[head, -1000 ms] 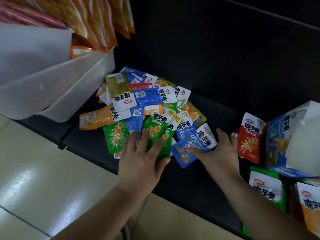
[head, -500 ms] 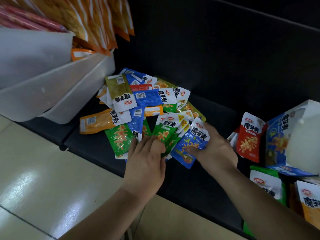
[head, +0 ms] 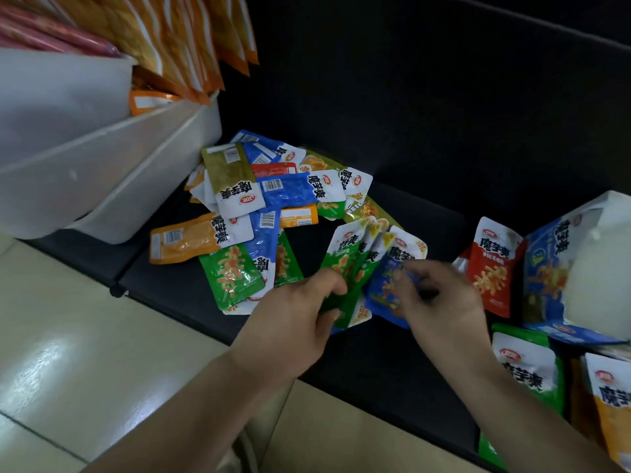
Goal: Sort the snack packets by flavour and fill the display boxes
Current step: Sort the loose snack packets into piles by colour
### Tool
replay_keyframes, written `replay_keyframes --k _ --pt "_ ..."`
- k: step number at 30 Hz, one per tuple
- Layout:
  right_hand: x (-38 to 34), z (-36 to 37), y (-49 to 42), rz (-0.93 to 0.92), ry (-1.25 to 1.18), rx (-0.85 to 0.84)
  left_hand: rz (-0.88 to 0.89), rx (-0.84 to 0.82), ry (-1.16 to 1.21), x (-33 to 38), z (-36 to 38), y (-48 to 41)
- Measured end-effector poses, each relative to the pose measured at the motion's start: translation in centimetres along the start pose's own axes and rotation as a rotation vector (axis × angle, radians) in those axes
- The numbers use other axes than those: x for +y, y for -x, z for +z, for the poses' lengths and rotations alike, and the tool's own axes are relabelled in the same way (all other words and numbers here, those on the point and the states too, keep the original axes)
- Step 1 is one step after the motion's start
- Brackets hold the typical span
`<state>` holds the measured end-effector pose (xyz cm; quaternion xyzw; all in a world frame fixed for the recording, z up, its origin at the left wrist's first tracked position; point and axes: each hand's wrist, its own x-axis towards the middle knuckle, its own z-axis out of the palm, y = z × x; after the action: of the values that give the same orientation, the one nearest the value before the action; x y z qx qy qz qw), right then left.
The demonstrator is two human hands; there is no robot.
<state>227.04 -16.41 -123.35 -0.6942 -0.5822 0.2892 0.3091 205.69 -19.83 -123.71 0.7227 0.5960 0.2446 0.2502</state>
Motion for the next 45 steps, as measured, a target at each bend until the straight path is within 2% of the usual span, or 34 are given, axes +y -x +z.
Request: replay_keyframes --k 3,5,7,11,13,16,17,20,21,25,28,30,33,35,37,39,40,43,45 --pt "-2.4 0.4 0.9 0.199 -0.327 -0.227 0.044 0.093 -0.077 1.5 0.6 0.3" --pt "-3.4 0.9 1.0 0.278 -0.465 -0.283 0.102 0.126 -0.113 2.9 2.2 1.1" --pt "-3.5 1.0 0.8 0.361 -0.537 -0.227 0.191 0.118 -0.108 3.8 3.7 1.9" --pt "-2.2 0.2 0.7 0.431 -0.481 -0.137 0.335 -0.003 0.077 4.6 4.8 3.2" --pt "-1.8 -0.5 1.1 0.425 -0.516 -0.126 0.213 0.083 0.215 4.6 4.3 3.1" --pt "-1.5 -1.5 2.0 0.424 -0.638 -0.154 -0.089 0.274 0.32 4.2 3.6 2.1" --pt "-1.5 -1.7 2.3 0.422 -0.674 -0.174 -0.194 0.243 0.406 4.3 3.3 1.8" --pt "-1.6 -2.2 3.1 0.4 -0.716 -0.191 -0.559 -0.01 0.898 6.1 2.7 0.9" --pt "-1.5 -2.2 3.2 0.388 -0.691 -0.166 -0.612 -0.019 0.957 6.5 2.6 0.8" --pt "-0.7 -2.4 3.2 0.418 -0.63 -0.076 -0.658 0.065 0.973 6.3 2.9 0.8" --pt "-0.6 -2.4 3.6 0.469 -0.669 -0.157 -0.675 0.149 1.023 6.1 3.4 0.7" --pt "-0.7 -2.6 4.0 0.474 -0.704 -0.199 -0.652 0.149 1.053 6.4 3.3 0.5" --pt "-0.6 -3.5 4.3 0.469 -0.779 -0.239 -0.51 0.031 0.923 6.4 3.1 0.5" --pt "-0.1 -4.1 4.4 0.493 -0.805 -0.229 -0.327 -0.005 0.631 5.6 2.9 0.4" --pt "0.6 -4.6 4.8 0.522 -0.779 -0.174 -0.193 0.089 0.253 3.8 3.0 -0.4" --pt "1.5 -4.7 5.4 0.534 -0.724 -0.128 -0.235 0.108 -0.048 2.3 2.8 -1.5" --pt "1.8 -4.7 5.7 0.538 -0.697 -0.113 -0.292 0.061 -0.097 1.7 2.8 -1.9" --pt "2.3 -4.8 6.4 0.538 -0.625 -0.087 -0.412 -0.016 -0.06 1.2 3.2 -2.4" --pt "2.2 -5.1 6.6 0.513 -0.567 -0.095 -0.43 -0.006 -0.062 1.3 3.5 -2.4"
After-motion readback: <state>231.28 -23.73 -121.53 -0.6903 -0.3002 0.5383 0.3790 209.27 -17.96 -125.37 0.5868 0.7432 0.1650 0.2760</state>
